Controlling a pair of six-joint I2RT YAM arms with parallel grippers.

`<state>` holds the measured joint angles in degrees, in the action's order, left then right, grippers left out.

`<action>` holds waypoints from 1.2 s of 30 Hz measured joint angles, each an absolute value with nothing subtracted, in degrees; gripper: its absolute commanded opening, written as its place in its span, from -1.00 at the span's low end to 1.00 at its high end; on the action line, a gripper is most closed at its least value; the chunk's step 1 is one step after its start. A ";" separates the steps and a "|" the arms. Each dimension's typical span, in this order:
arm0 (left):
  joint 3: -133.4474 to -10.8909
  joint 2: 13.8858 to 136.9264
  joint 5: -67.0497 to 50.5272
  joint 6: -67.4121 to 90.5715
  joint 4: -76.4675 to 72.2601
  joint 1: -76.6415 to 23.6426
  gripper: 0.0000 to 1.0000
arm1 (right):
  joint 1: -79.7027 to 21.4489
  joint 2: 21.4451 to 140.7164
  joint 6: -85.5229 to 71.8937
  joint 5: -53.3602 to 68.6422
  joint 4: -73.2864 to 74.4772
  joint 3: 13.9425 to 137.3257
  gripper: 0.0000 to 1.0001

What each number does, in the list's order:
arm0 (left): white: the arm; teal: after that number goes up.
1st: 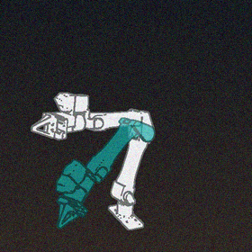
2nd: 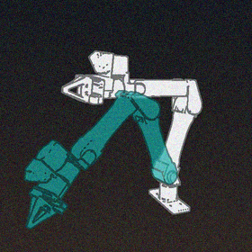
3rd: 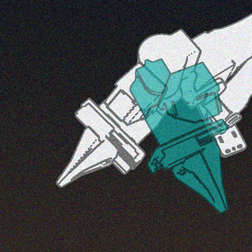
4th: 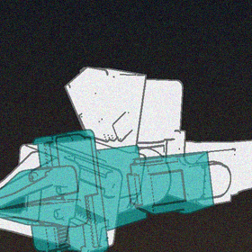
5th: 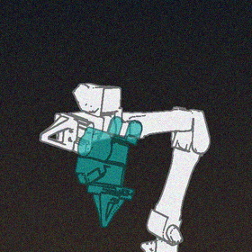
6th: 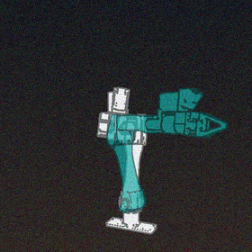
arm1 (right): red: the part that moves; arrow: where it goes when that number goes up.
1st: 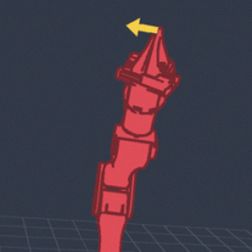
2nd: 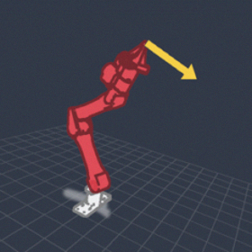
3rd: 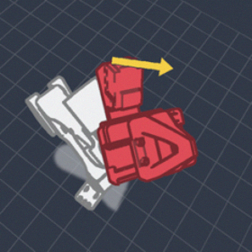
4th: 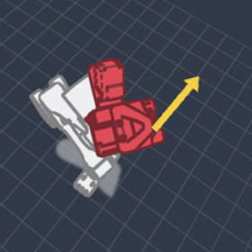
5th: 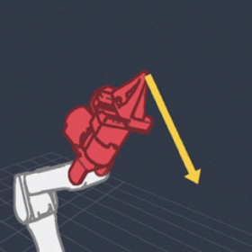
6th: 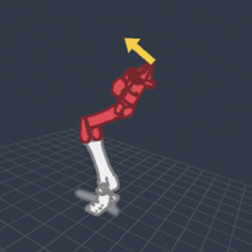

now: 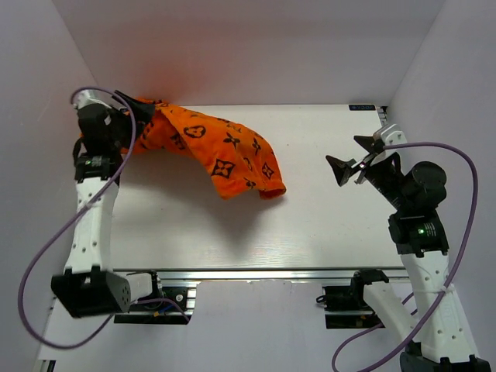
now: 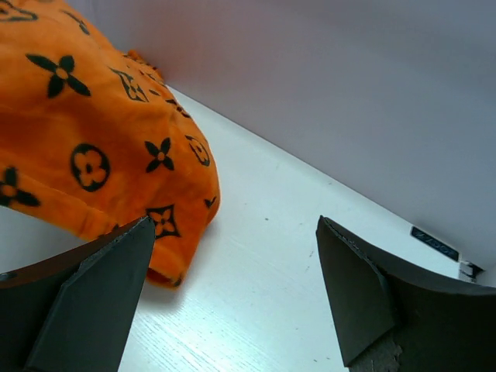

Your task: Put the pillow into the pillowcase

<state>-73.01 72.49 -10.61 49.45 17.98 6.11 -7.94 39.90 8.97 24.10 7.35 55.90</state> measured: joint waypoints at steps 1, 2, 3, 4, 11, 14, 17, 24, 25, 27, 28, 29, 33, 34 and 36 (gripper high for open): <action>-75.05 70.57 -7.73 46.83 21.43 6.13 0.96 | -7.94 40.27 8.64 24.43 7.18 55.77 0.79; -77.03 68.79 -5.19 44.58 25.08 6.17 0.96 | -7.94 40.64 8.25 24.82 7.07 55.64 0.79; -78.81 67.24 -3.25 42.52 28.53 6.24 0.96 | -7.94 40.91 7.90 25.04 7.03 55.57 0.79; -80.01 66.04 -2.02 40.62 31.86 6.37 0.96 | -7.94 41.21 7.68 25.32 6.98 55.53 0.79; -62.89 58.08 -19.68 34.89 43.57 6.46 0.96 | -7.94 41.74 6.42 26.87 6.17 54.19 0.79; -55.57 53.01 -23.18 34.76 46.98 6.22 0.96 | -7.94 42.13 5.91 28.14 5.91 53.71 0.79; -55.09 45.39 -24.88 34.89 43.94 6.22 0.96 | -7.94 44.62 4.62 29.69 6.70 54.24 0.79; -57.04 44.86 -33.12 37.71 24.88 6.22 0.96 | -7.84 53.56 0.62 28.53 13.87 56.23 0.79; -57.04 46.52 -34.44 38.17 22.57 6.22 0.96 | -7.86 53.95 0.34 28.12 15.57 56.64 0.79; -56.88 49.63 -36.14 38.79 19.20 6.22 0.96 | -7.88 55.46 -0.58 26.15 19.31 58.94 0.79; -56.66 50.59 -36.67 38.85 18.24 6.22 0.96 | -7.90 56.66 -1.08 24.67 21.34 60.75 0.79; -56.34 51.11 -37.12 38.89 17.34 6.22 0.96 | -7.88 58.00 -1.41 22.92 23.51 62.98 0.79; -54.87 49.04 -37.91 38.87 14.22 6.24 0.96 | -7.86 62.67 -2.31 17.78 30.15 70.81 0.79; -54.78 48.16 -38.13 38.79 13.89 6.24 0.96 | -7.86 63.44 -2.52 16.80 31.09 72.16 0.79; -54.78 46.41 -38.52 38.44 13.32 6.24 0.96 | -7.86 64.10 -2.68 15.70 32.29 73.45 0.79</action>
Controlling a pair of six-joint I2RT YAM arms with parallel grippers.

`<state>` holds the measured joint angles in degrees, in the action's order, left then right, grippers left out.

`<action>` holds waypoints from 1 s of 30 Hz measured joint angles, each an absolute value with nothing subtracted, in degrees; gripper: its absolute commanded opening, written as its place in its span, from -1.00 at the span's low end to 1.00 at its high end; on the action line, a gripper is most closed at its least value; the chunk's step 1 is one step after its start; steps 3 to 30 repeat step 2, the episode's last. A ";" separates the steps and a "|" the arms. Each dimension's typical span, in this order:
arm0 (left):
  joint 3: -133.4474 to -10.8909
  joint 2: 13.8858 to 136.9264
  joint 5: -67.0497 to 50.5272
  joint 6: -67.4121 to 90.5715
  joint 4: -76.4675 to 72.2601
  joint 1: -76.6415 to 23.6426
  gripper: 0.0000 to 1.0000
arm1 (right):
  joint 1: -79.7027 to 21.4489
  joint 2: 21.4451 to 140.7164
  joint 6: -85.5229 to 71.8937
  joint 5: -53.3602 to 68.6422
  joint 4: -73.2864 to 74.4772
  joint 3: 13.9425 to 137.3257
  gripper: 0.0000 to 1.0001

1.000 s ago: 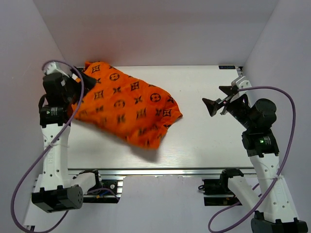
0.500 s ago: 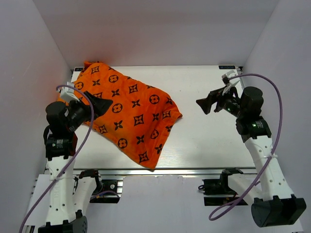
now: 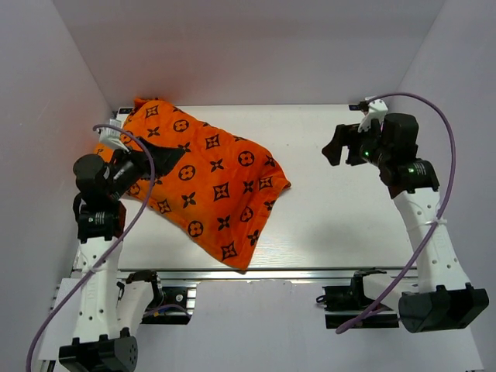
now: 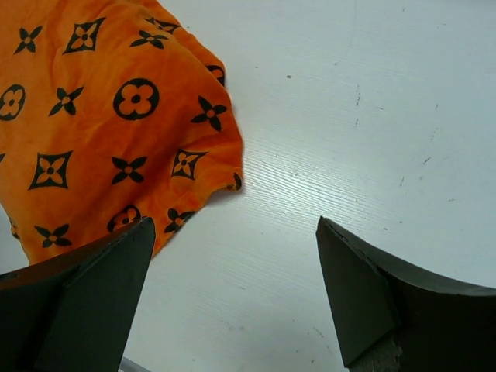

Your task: Put the pillow into the pillowcase

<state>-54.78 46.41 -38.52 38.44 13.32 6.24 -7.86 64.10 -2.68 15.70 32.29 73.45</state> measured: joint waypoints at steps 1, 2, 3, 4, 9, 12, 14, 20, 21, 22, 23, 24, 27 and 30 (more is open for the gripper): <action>-54.78 45.76 -38.63 38.19 13.28 6.24 0.96 | -7.86 64.12 -2.72 15.40 32.77 73.69 0.79; -54.78 45.06 -38.70 37.91 13.28 6.22 0.96 | -7.86 64.12 -2.74 15.25 33.06 73.69 0.79; -54.78 45.06 -38.70 37.91 13.28 6.22 0.96 | -7.86 64.12 -2.74 15.25 33.06 73.69 0.79; -54.78 45.06 -38.70 37.91 13.28 6.22 0.96 | -7.86 64.12 -2.74 15.25 33.06 73.69 0.79; -54.78 45.06 -38.70 37.91 13.28 6.22 0.96 | -7.86 64.12 -2.74 15.25 33.06 73.69 0.79; -54.78 45.06 -38.70 37.91 13.28 6.22 0.96 | -7.86 64.12 -2.74 15.25 33.06 73.69 0.79; -54.78 45.06 -38.70 37.91 13.28 6.22 0.96 | -7.86 64.12 -2.74 15.25 33.06 73.69 0.79; -54.78 45.06 -38.70 37.91 13.28 6.22 0.96 | -7.86 64.12 -2.74 15.25 33.06 73.69 0.79; -54.78 45.06 -38.70 37.91 13.28 6.22 0.96 | -7.86 64.12 -2.74 15.25 33.06 73.69 0.79; -54.78 45.06 -38.70 37.91 13.28 6.22 0.96 | -7.86 64.12 -2.74 15.25 33.06 73.69 0.79; -54.78 45.06 -38.70 37.91 13.28 6.22 0.96 | -7.86 64.12 -2.74 15.25 33.06 73.69 0.79; -54.78 45.06 -38.70 37.91 13.28 6.22 0.96 | -7.86 64.12 -2.74 15.25 33.06 73.69 0.79; -54.78 45.06 -38.70 37.91 13.28 6.22 0.96 | -7.86 64.12 -2.74 15.25 33.06 73.69 0.79; -54.78 45.06 -38.70 37.91 13.28 6.22 0.96 | -7.86 64.12 -2.74 15.25 33.06 73.69 0.79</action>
